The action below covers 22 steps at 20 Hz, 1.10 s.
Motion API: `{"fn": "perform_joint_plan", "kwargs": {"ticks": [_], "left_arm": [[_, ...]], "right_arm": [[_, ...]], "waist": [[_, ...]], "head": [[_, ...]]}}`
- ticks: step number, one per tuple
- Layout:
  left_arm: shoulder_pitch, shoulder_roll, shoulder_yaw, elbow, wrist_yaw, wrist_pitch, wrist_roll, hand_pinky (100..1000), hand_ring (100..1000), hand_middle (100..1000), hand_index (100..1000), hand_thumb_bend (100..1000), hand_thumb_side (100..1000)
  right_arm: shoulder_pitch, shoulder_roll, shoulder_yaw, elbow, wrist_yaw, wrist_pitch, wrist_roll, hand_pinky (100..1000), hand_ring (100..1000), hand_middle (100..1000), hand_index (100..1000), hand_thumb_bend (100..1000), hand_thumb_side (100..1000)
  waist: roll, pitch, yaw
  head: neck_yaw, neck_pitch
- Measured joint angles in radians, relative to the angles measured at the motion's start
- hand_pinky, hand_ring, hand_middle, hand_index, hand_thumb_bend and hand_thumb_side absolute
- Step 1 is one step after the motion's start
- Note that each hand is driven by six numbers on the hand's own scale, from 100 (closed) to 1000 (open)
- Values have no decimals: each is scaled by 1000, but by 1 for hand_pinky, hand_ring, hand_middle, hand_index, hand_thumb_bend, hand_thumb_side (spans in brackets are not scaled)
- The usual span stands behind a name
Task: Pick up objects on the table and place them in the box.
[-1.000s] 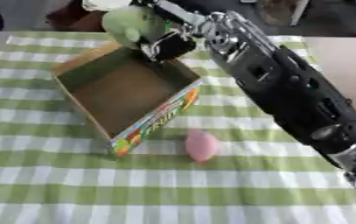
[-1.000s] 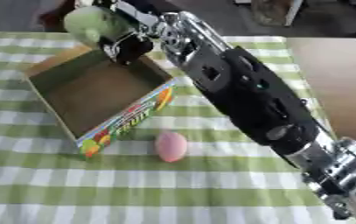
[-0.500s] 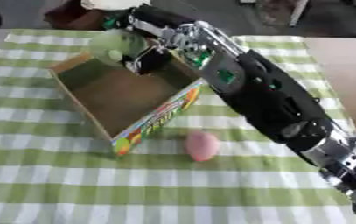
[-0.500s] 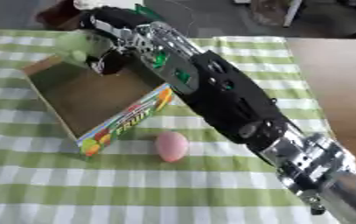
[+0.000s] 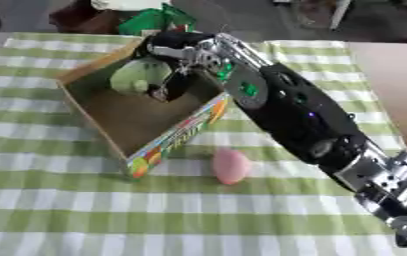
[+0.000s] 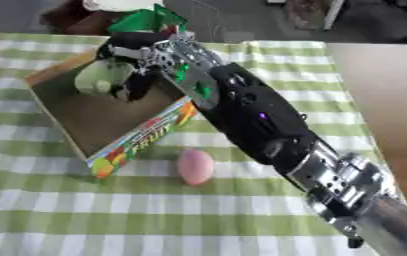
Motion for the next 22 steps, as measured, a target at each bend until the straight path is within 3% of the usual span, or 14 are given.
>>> {"fn": "perform_joint_plan", "kwargs": {"ticks": [9, 15, 22], "left_arm": [[0, 0, 0, 2, 0, 0, 0, 538, 616, 658, 753, 100, 879], [0, 0, 0, 2, 0, 0, 0, 538, 616, 659, 754, 100, 879], [0, 0, 0, 2, 0, 0, 0, 538, 616, 659, 754, 100, 878]], "right_arm": [[-3, 0, -17, -3, 8, -4, 42, 812, 910, 876, 958, 111, 428], [-3, 0, -18, -6, 9, -5, 41, 815, 913, 878, 963, 174, 439], [-3, 0, -18, -6, 11, -10, 40, 815, 914, 876, 960, 179, 431]], "waist": [[0, 0, -1], [0, 0, -1], [1, 0, -2]], "head": [[0, 0], [0, 0], [0, 0]]}}
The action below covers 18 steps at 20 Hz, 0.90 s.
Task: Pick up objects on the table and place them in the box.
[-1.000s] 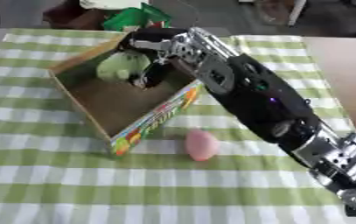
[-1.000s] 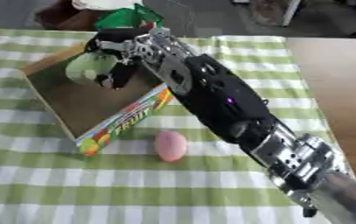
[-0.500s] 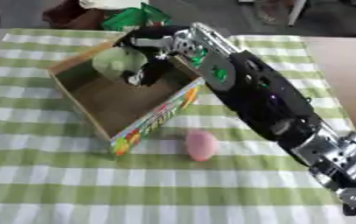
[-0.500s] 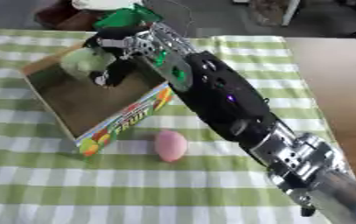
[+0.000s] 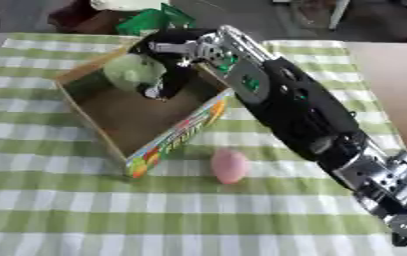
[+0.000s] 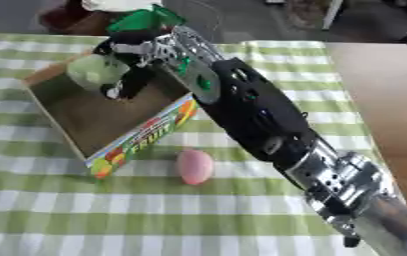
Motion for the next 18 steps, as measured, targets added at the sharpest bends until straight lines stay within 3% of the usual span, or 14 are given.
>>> {"fn": "perform_joint_plan", "kwargs": {"ticks": [6, 8, 18], "left_arm": [[0, 0, 0, 0, 0, 0, 0, 539, 616, 659, 754, 100, 878], [0, 0, 0, 0, 0, 0, 0, 539, 616, 659, 754, 100, 878], [0, 0, 0, 0, 0, 2, 2, 539, 616, 659, 753, 100, 878]], "right_arm": [[0, 0, 0, -2, 7, -4, 2, 816, 917, 880, 961, 230, 436], [0, 0, 0, -5, 9, -6, 4, 827, 935, 904, 992, 318, 463], [0, 0, 0, -10, 35, -18, 24, 823, 929, 887, 975, 295, 448]], "waist": [[2, 0, 0], [2, -1, 0], [2, -1, 0]], "head": [[0, 0], [-1, 0], [-2, 0]]}}
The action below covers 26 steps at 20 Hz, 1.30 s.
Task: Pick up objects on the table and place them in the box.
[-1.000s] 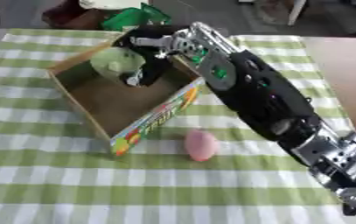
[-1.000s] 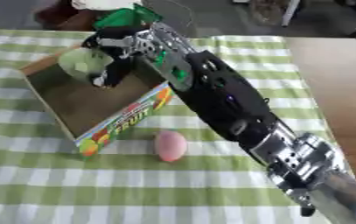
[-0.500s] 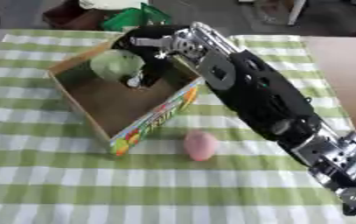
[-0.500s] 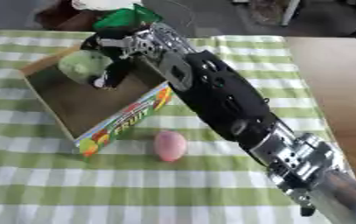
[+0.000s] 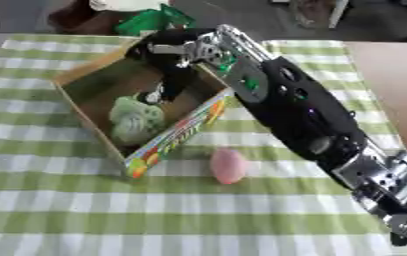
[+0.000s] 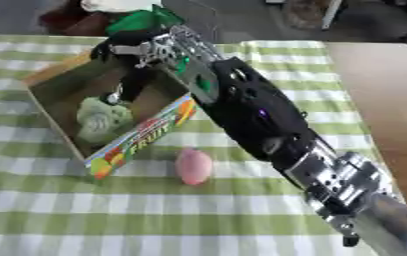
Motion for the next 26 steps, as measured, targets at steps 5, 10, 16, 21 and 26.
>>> {"fn": "perform_joint_plan", "kwargs": {"ticks": [5, 10, 16, 21, 26], "left_arm": [[0, 0, 0, 0, 0, 0, 0, 539, 616, 660, 753, 100, 878], [2, 0, 0, 0, 0, -1, 1, 539, 615, 660, 753, 100, 876], [3, 2, 2, 3, -1, -5, 11, 539, 615, 660, 753, 100, 877], [3, 2, 2, 3, -3, -4, 13, 538, 615, 660, 753, 100, 877], [3, 2, 5, 2, -5, -3, 15, 538, 615, 661, 753, 100, 876]], "right_arm": [[0, 0, -1, -2, 3, 0, 0, 822, 926, 884, 970, 279, 448], [1, -2, -5, -23, 2, 2, -5, 819, 918, 878, 967, 262, 472], [33, -78, -21, -149, -54, -22, -55, 816, 904, 862, 957, 244, 530], [127, -191, -58, -275, -129, -69, -128, 812, 897, 855, 947, 231, 562], [233, -307, -93, -404, -206, -73, -180, 812, 894, 855, 949, 234, 558]], "waist": [[0, 0, 0], [4, 0, -14], [5, -5, -41], [5, -4, -56], [7, 1, -64]], "head": [[0, 0], [5, -8], [20, -7], [41, -7], [58, -7]]}}
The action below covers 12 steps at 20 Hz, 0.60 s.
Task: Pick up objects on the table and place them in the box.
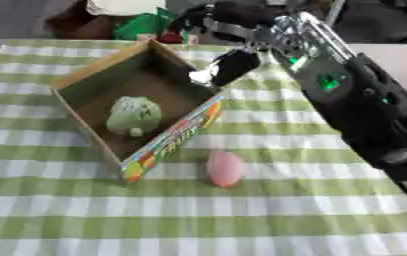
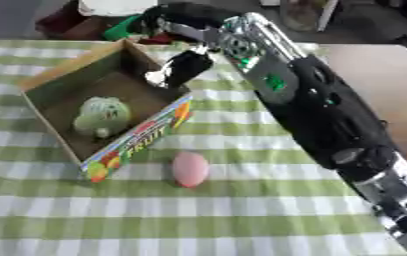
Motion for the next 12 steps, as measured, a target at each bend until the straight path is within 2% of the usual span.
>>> {"fn": "perform_joint_plan", "kwargs": {"ticks": [5, 10, 11, 12], "left_arm": [[-1, 0, 2, 0, -3, 0, 1, 538, 615, 661, 752, 100, 876], [-2, 0, 2, 0, -3, 0, 1, 537, 615, 661, 752, 100, 877], [-2, 0, 2, 0, -3, 0, 1, 537, 615, 661, 752, 100, 877], [-2, 0, 2, 0, -3, 0, 1, 537, 615, 661, 752, 100, 877]], "right_arm": [[125, -88, -38, -128, -71, 40, -8, 814, 893, 854, 957, 238, 547], [246, -134, -72, -265, -106, 87, 1, 815, 892, 854, 960, 237, 540], [262, -139, -77, -290, -109, 99, 5, 816, 891, 852, 960, 264, 518], [275, -144, -81, -310, -113, 110, 9, 816, 891, 853, 961, 239, 533]], "waist": [[4, 8, -4], [4, 10, 0], [4, 10, 2], [4, 11, 2]], "head": [[12, -1], [14, -1], [14, -1], [14, -1]]}}
